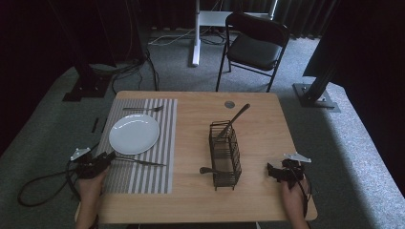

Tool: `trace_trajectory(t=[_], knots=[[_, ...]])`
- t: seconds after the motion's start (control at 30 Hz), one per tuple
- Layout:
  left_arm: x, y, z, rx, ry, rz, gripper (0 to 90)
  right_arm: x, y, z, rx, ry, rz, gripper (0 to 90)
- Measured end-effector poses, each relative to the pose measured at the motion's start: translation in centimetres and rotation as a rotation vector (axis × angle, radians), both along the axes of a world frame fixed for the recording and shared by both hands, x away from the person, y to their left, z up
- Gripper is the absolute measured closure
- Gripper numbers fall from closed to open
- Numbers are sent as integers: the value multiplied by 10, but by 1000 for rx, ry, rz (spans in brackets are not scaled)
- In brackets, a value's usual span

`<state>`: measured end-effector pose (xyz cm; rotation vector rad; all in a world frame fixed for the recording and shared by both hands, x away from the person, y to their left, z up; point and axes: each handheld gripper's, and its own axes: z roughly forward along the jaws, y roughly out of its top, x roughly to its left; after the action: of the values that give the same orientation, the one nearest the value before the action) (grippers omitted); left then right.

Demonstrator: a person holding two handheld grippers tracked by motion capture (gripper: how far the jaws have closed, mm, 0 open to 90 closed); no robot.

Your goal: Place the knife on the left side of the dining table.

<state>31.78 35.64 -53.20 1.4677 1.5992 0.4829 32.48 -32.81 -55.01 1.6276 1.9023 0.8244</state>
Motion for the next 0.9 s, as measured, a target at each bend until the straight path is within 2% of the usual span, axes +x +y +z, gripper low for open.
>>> trace_trajectory(t=[0.23, 0.27, 0.37, 0.43, 0.47, 0.6, 0.73, 0.8, 0.9], knots=[[8, 2, -4, -19, 39, -21, 530, 0, 0, 0, 0, 0, 0, 112], [11, -1, -5, 22, 61, -35, 521, 0, 0, 0, 0, 0, 0, 112], [14, -4, -7, 46, 78, -48, 512, 0, 0, 0, 0, 0, 0, 112], [14, -9, -8, 104, 88, -48, 509, 0, 0, 0, 0, 0, 0, 112], [14, -11, -9, 119, 101, -46, 503, 0, 0, 0, 0, 0, 0, 112], [11, -12, -7, 135, 86, -35, 476, 0, 0, 0, 0, 0, 0, 112], [2, -15, -4, 136, 63, -18, 407, 0, 0, 0, 0, 0, 0, 112], [-3, -19, -5, 144, 64, -22, 357, 0, 0, 0, 0, 0, 0, 112], [-12, -28, -6, 172, 52, -43, 338, 0, 0, 0, 0, 0, 0, 112]])
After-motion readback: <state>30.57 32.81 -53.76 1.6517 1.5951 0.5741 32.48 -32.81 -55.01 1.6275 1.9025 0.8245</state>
